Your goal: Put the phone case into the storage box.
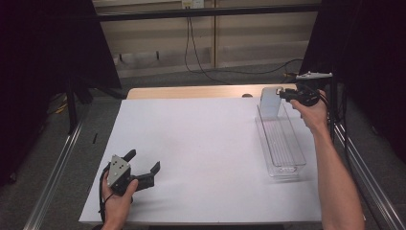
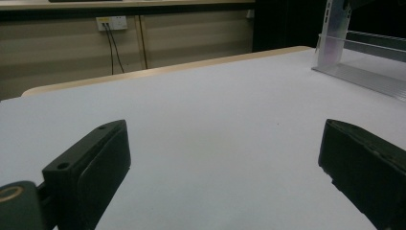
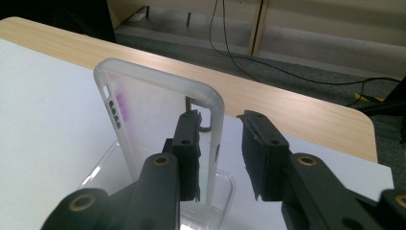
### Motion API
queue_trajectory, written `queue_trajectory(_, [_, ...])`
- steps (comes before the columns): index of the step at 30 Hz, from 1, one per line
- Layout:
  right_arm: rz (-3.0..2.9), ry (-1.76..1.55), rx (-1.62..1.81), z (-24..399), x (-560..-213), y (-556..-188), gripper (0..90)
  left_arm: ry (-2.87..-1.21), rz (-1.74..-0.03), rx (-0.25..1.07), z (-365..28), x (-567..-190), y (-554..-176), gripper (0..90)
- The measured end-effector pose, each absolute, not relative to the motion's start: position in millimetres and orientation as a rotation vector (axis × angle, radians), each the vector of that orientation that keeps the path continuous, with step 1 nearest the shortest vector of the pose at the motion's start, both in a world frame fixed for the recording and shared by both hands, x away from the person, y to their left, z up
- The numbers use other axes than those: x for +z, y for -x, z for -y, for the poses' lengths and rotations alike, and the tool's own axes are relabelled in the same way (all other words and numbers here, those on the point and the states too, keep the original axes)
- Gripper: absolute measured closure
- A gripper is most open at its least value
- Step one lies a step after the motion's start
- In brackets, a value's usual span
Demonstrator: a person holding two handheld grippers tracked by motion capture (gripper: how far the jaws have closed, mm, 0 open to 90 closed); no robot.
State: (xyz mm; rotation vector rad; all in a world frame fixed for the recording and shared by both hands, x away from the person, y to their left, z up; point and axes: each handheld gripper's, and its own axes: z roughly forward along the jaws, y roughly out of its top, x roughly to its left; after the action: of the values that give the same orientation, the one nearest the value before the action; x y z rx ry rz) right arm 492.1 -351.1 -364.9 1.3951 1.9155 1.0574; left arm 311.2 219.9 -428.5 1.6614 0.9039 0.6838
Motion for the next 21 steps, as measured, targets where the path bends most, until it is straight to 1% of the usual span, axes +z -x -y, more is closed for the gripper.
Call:
queue_trajectory(3, [-1.914,-1.401,1.064,351.9,-365.7,-490.6,64.1,-1.66,-0.905,0.684,-219.6,-428.5,-311.2,3.8])
queue_trajectory(4, [-1.918,-1.405,1.067,352.0,-366.0,-490.1,60.4,-1.663,-0.903,0.685,-219.6,-428.5,-311.3,3.8])
queue_trajectory(5, [-1.923,-1.41,1.07,351.9,-366.3,-489.7,58.9,-1.664,-0.901,0.684,-219.5,-428.5,-311.3,3.8])
queue_trajectory(6, [-1.929,-1.404,1.073,351.7,-366.7,-489.2,58.8,-1.662,-0.902,0.683,-219.2,-428.5,-311.3,3.8])
queue_trajectory(10, [-1.933,-1.404,1.091,350.0,-366.0,-487.7,49.5,-1.664,-0.901,0.683,-219.4,-428.3,-311.2,3.8])
queue_trajectory(13, [-1.93,-1.414,1.083,348.2,-365.6,-486.2,34.7,-1.658,-0.903,0.682,-220.0,-428.1,-310.7,3.8])
queue_trajectory(18, [-1.927,-1.428,1.084,348.4,-367.5,-483.4,20.8,-1.655,-0.903,0.68,-219.8,-427.7,-310.8,3.8])
queue_trajectory(20, [-1.927,-1.434,1.086,349.3,-368.5,-482.4,9.9,-1.656,-0.902,0.679,-219.2,-427.7,-311.4,3.8])
queue_trajectory(21, [-1.919,-1.441,1.078,349.8,-368.9,-481.9,6.2,-1.652,-0.905,0.679,-218.8,-427.4,-311.5,3.8])
